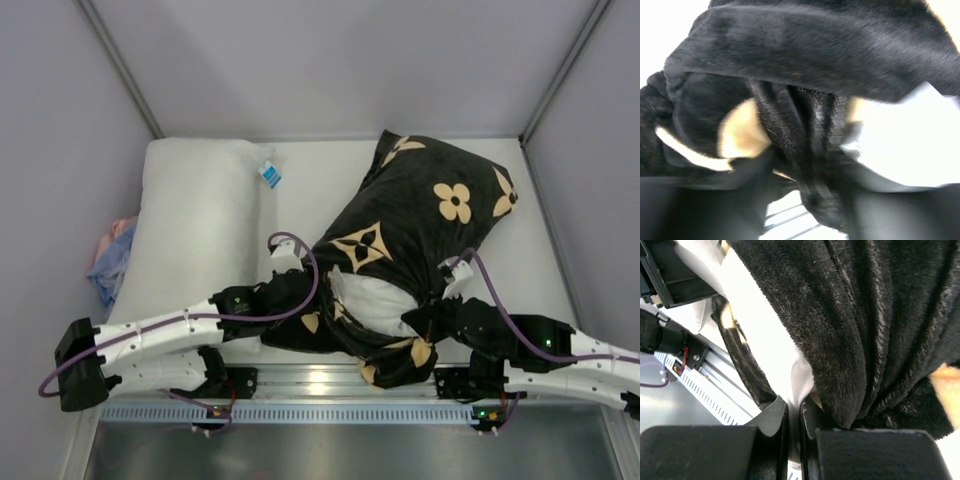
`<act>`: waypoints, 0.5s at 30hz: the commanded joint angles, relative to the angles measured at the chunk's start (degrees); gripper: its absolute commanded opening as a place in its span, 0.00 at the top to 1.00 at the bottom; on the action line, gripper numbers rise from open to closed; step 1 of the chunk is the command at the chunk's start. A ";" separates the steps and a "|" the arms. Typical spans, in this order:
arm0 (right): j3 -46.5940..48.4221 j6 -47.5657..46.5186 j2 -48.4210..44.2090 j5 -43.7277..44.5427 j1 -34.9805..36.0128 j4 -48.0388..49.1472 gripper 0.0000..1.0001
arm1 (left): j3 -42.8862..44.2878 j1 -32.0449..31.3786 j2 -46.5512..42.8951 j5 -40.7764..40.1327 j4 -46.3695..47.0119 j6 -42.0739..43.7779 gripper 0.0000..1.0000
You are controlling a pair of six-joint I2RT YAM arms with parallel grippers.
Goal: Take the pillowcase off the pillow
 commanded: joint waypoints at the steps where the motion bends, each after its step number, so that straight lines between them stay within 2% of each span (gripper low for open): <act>1: 5.24 0.34 -2.22 5.98 -0.80 -1.35 1.00 | -4.30 1.30 -3.86 1.05 1.48 0.58 0.57; 2: 5.77 0.60 -2.83 7.13 -0.80 -1.70 1.00 | -5.54 1.30 -5.09 1.41 1.48 0.05 0.74; 5: 8.31 0.87 -3.88 12.22 -0.80 -2.06 1.00 | -11.25 1.30 -11.50 2.73 1.13 -2.58 0.90; 6: 9.71 1.04 -4.32 15.02 -0.80 -2.06 1.00 | -12.66 1.30 -14.83 2.90 0.69 -3.46 1.00; 10: 14.55 1.22 -5.73 21.10 -0.89 -2.06 1.00 | -18.29 1.30 -21.27 2.73 -1.77 -6.89 1.00; 15: 20.36 -1.06 -9.86 26.81 -0.80 -2.06 1.00 | -20.23 1.30 -22.07 0.98 -4.06 -8.21 1.00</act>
